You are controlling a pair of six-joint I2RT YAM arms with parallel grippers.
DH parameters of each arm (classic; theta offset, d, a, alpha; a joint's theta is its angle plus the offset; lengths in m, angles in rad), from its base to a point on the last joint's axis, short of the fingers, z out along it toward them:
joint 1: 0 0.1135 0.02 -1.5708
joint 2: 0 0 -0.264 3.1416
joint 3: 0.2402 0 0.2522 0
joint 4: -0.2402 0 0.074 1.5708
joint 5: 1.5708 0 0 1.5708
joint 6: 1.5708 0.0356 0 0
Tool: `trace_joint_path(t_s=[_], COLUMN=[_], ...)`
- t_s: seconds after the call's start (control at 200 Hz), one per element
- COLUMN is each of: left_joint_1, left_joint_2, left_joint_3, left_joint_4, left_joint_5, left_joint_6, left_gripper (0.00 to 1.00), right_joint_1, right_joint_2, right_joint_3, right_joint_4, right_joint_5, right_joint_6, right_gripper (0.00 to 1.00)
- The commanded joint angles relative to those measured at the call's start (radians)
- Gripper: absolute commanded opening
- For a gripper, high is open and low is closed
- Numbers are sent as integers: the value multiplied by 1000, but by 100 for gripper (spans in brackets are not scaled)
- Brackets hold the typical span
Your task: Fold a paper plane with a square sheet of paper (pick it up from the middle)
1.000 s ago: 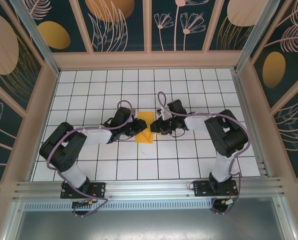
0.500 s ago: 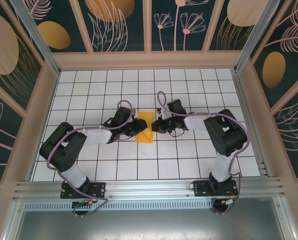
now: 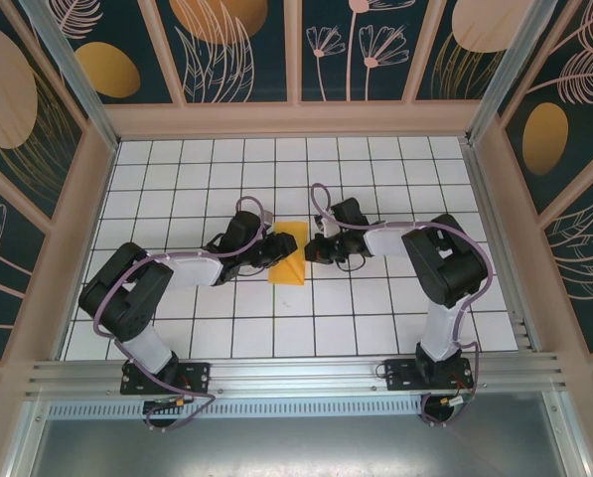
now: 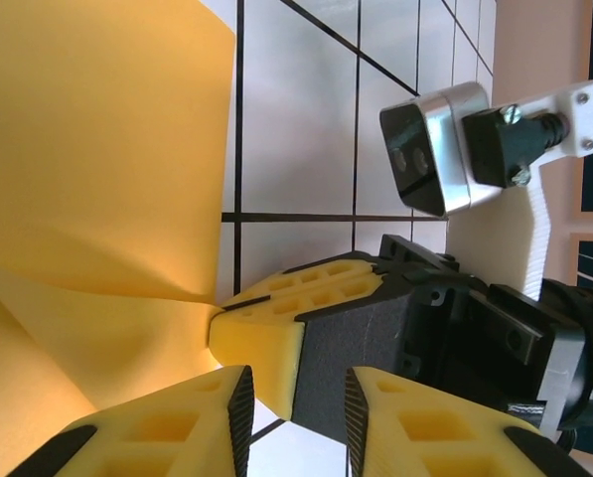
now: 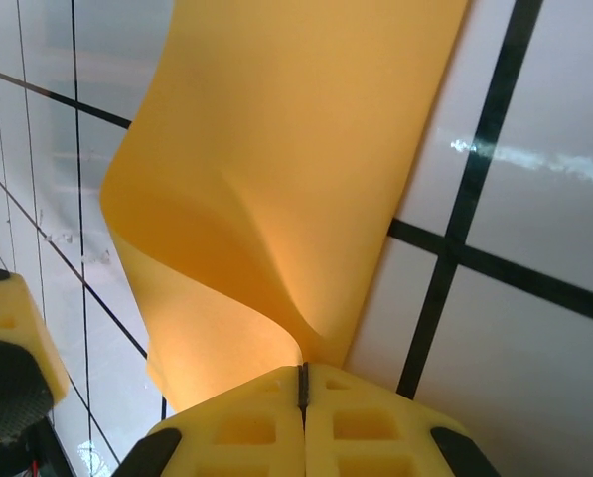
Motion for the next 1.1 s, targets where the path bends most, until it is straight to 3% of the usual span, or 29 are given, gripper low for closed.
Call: trace_joint_path(t_s=[0.0,1.096], left_joint_1=[-4,-4], left_joint_2=[28,119], left_joint_3=[5,37], left_joint_4=[18,-12], left_joint_5=[18,14], left_joint_6=[10,31], left_gripper=[32,32], right_joint_1=[2,-2], right_joint_2=[15,50], right_joint_3=[32,69], right_joint_4=[-25,-23], right_joint_5=[24,44], right_joint_6=[-31,-8], right_gripper=[8,8])
